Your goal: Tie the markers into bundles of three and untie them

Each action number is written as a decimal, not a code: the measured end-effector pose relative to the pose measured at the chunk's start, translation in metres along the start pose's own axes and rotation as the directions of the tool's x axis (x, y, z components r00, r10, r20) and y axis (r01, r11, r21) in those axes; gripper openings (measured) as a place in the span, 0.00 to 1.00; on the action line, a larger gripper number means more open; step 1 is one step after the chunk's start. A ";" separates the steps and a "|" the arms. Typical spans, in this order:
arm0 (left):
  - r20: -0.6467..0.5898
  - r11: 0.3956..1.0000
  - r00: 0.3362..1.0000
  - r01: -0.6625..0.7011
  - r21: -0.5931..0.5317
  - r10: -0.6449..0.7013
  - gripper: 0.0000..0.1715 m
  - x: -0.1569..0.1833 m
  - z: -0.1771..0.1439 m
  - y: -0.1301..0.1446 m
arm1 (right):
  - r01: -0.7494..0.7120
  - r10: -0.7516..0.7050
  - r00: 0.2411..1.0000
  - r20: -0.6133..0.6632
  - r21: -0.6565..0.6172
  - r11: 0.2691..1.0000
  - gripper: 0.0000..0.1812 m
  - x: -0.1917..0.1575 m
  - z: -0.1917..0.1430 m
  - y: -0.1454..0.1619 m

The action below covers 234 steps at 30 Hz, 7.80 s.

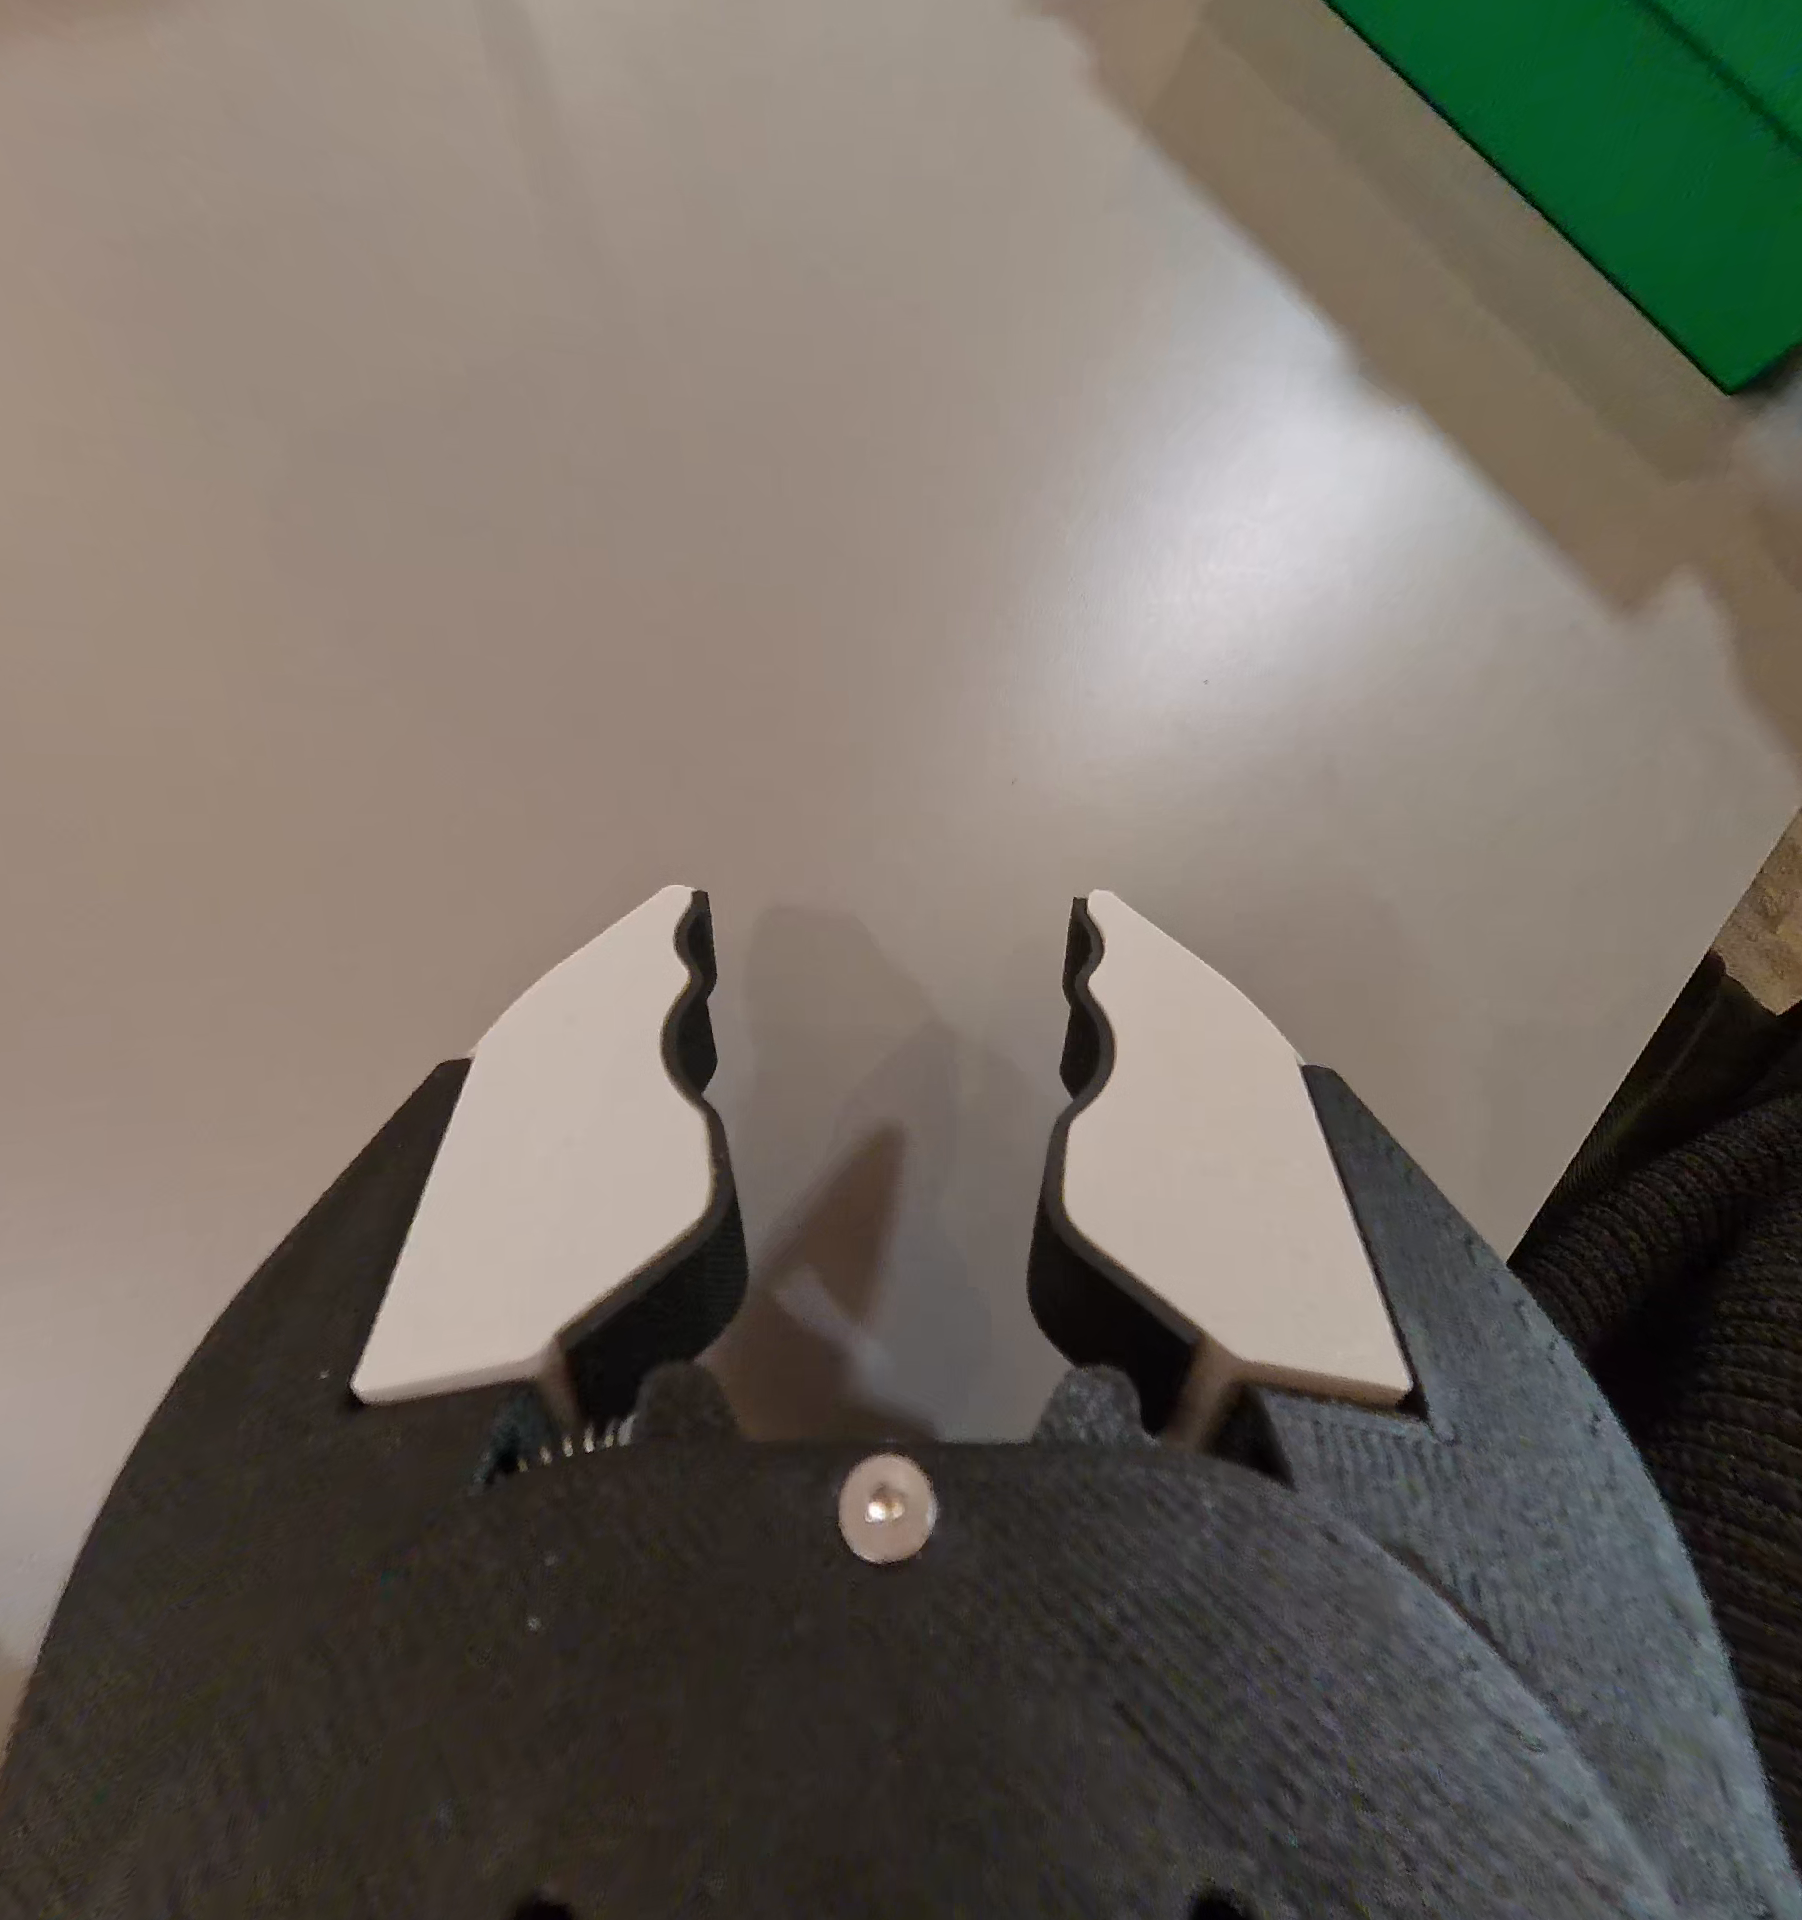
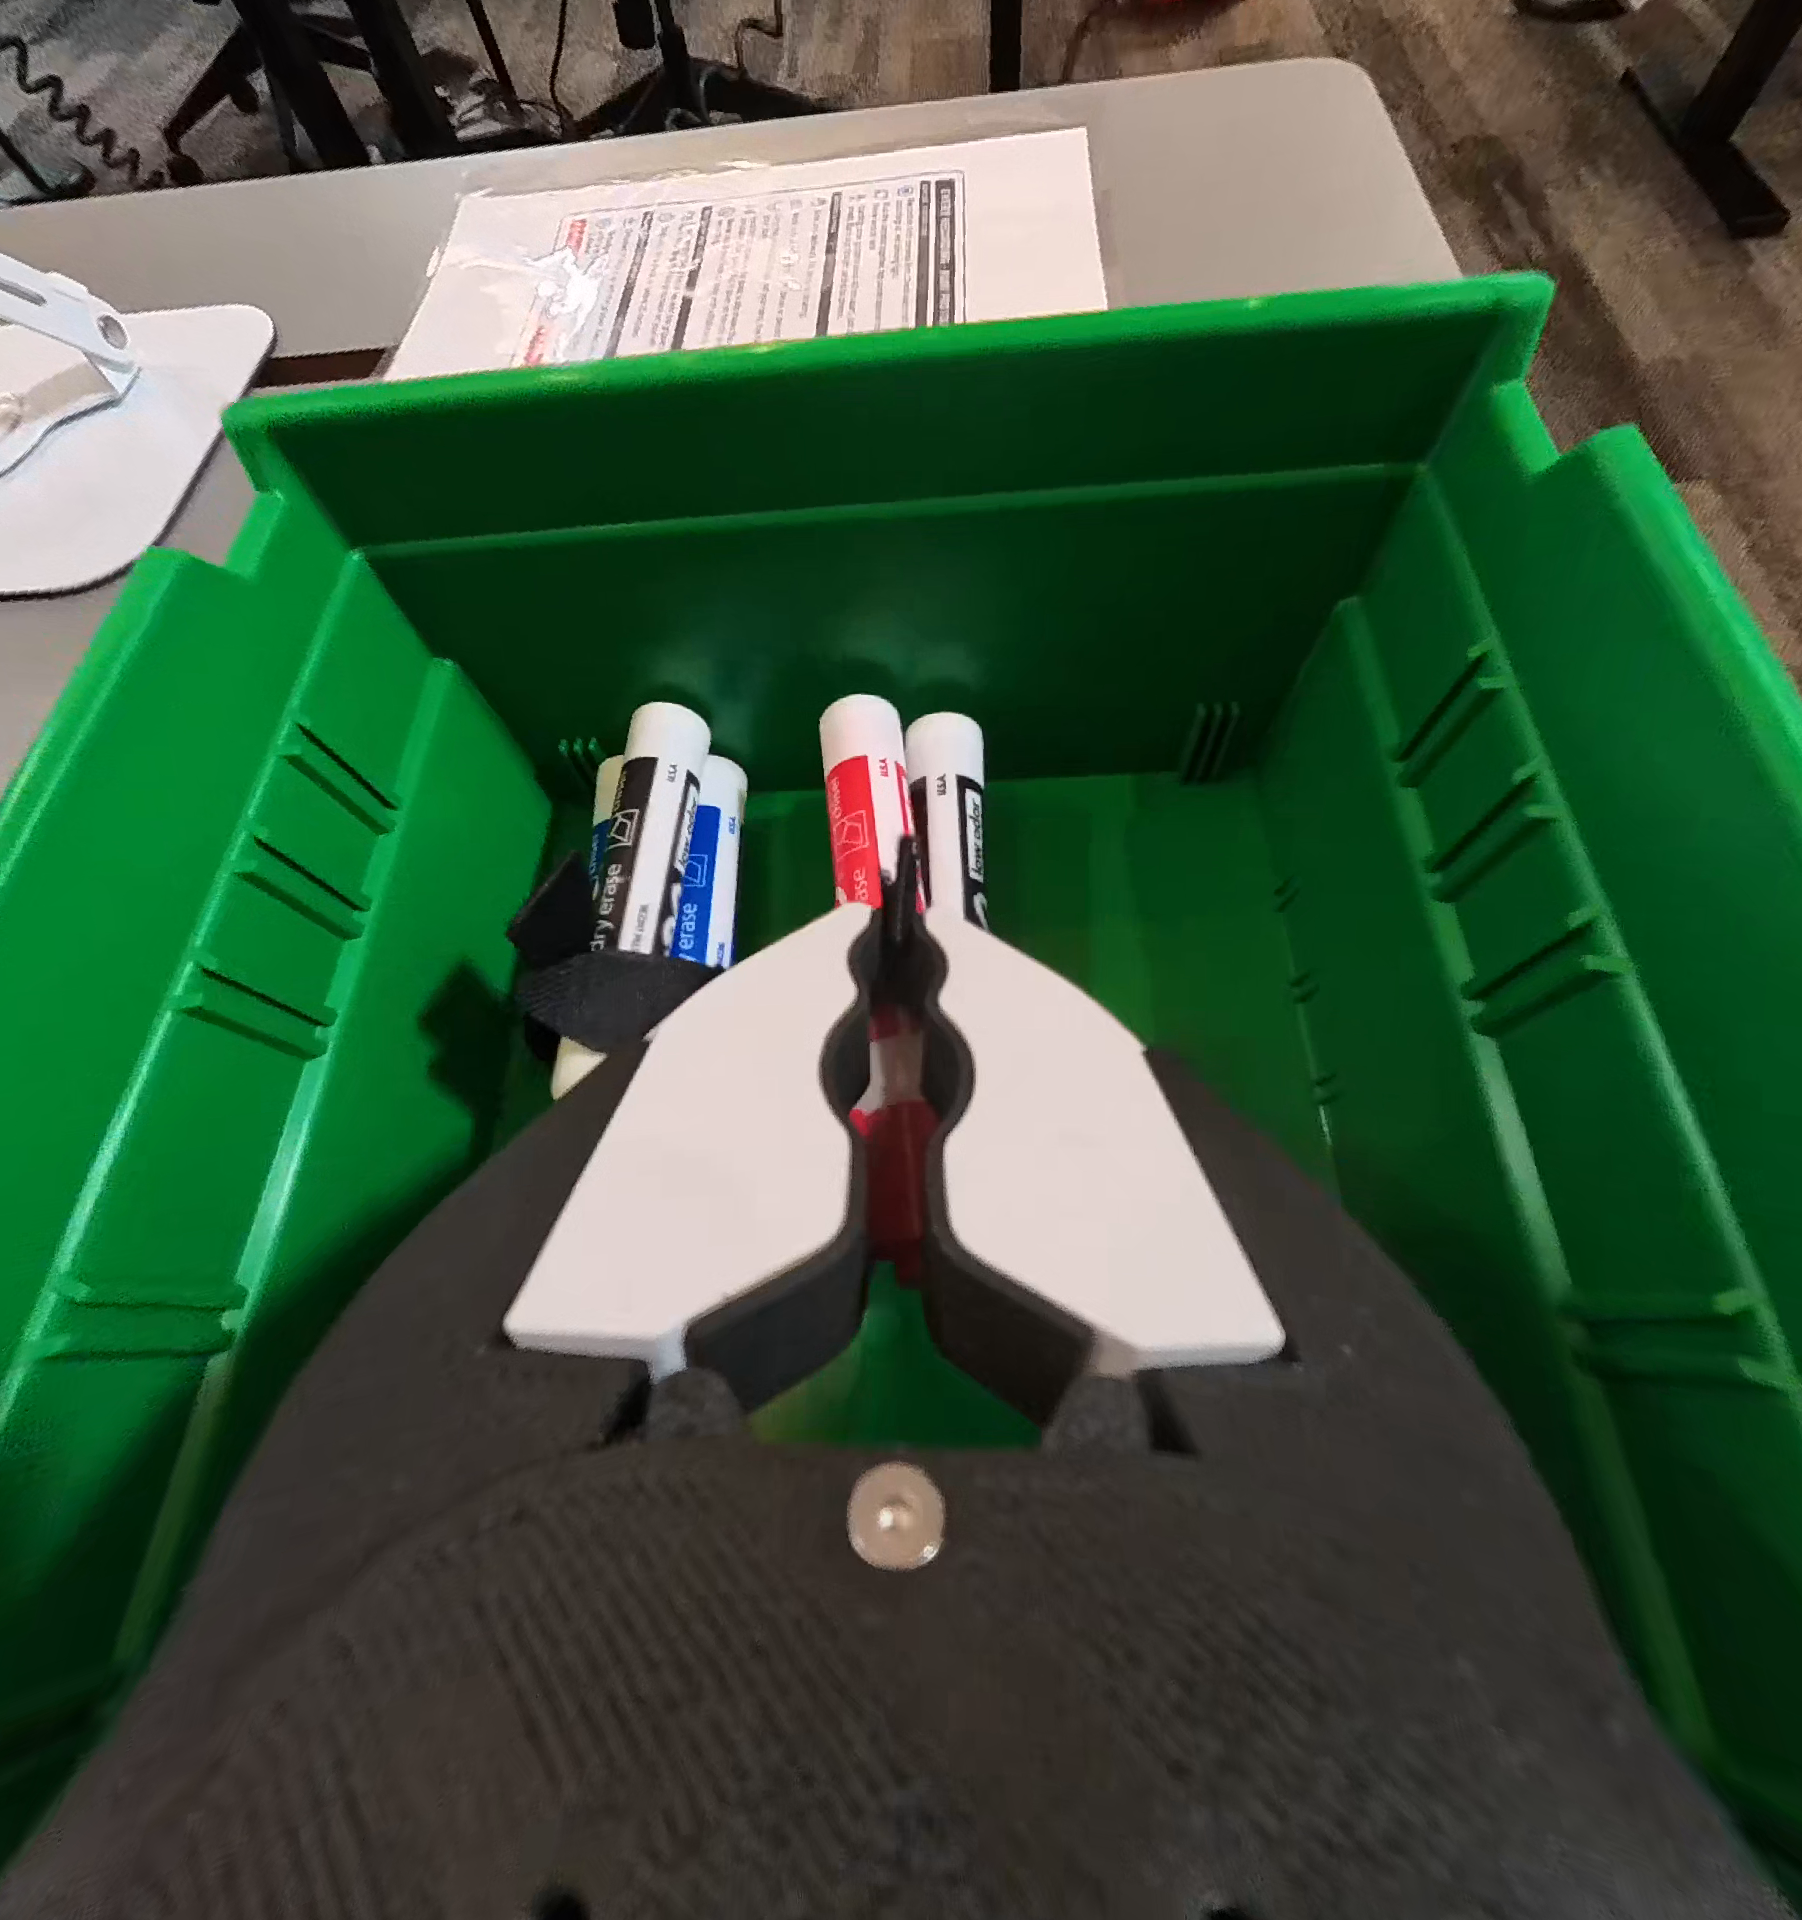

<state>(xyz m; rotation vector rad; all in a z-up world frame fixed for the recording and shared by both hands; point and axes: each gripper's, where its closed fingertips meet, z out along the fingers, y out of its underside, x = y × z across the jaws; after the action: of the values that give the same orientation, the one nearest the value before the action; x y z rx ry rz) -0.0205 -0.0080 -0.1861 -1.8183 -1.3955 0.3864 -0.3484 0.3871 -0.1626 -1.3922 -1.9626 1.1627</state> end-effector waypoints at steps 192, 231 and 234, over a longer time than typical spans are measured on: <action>0.235 0.950 0.972 -0.065 0.304 -0.009 0.24 -0.015 -0.055 -0.016 | 0.379 -0.534 0.426 0.730 0.392 0.838 0.07 -0.475 -0.149 0.080; 0.089 0.975 0.995 0.030 0.219 -0.050 0.28 -0.011 -0.032 -0.009 | 0.362 -0.155 0.506 0.849 -0.046 0.931 0.18 -0.443 -0.085 0.118; 0.067 0.972 0.994 0.070 0.225 -0.087 0.29 -0.008 -0.044 0.001 | 0.470 -0.217 0.462 0.860 -0.030 0.882 0.15 -0.456 -0.080 0.124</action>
<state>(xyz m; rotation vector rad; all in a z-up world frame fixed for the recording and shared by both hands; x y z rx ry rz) 0.0061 -0.0329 -0.1602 -1.5760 -1.4107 0.5536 -0.0497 0.0132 -0.1805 -0.3814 -2.9874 1.5645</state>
